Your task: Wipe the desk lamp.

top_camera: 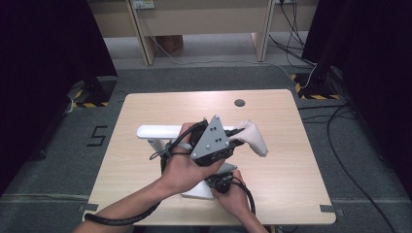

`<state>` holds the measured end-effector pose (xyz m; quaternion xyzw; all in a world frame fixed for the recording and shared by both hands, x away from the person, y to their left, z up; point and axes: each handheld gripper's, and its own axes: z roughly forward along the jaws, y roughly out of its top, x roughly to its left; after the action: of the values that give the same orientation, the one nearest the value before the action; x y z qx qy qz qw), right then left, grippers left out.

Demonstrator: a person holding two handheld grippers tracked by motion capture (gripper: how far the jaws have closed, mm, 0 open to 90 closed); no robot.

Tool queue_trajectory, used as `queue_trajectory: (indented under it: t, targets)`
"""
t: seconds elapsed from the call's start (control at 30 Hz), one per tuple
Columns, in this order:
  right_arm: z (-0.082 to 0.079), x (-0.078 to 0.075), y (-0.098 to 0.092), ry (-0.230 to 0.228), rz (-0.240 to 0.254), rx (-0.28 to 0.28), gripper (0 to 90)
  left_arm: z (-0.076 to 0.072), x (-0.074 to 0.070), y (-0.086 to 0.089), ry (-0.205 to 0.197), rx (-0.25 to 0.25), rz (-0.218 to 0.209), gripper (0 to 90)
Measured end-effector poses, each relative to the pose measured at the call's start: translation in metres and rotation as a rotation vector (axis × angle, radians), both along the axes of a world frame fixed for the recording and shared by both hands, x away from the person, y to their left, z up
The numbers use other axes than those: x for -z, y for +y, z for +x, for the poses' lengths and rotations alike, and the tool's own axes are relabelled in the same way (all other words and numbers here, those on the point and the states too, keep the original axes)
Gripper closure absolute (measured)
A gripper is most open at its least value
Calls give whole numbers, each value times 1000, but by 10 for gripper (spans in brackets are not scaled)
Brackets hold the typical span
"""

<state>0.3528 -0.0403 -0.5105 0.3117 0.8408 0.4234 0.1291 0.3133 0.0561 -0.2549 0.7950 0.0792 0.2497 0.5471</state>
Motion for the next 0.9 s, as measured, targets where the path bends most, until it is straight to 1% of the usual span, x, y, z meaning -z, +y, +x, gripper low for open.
queue_trajectory:
  t: [0.27, 0.53, 0.57, 0.63, 0.77, 0.83, 0.9]
  targets:
    - [0, 0, 0, -2, -1, -1, 900, -2, 1, -11, 0, 24, 6, 807]
    - [0, 0, 0, -3, 1, -1, 900, -4, 2, -15, 0, 32, -4, 807]
    - [0, 0, 0, -4, 1, -1, 900, -5, 4, -15, -9, 34, -7, 807]
    - [0, 0, 0, -5, 1, 0, 900, -7, 6, -15, -15, 34, -11, 808]
    - [0, 0, 0, -5, 1, 1, 900, -12, 10, -16, -15, 41, -15, 810]
    - [0, 1, 0, -7, 3, 1, 900, -14, 13, -18, -40, 30, -6, 811]
    - [0, 0, 0, -9, 1, 1, 900, -15, 16, -18, -42, 23, -10, 813]
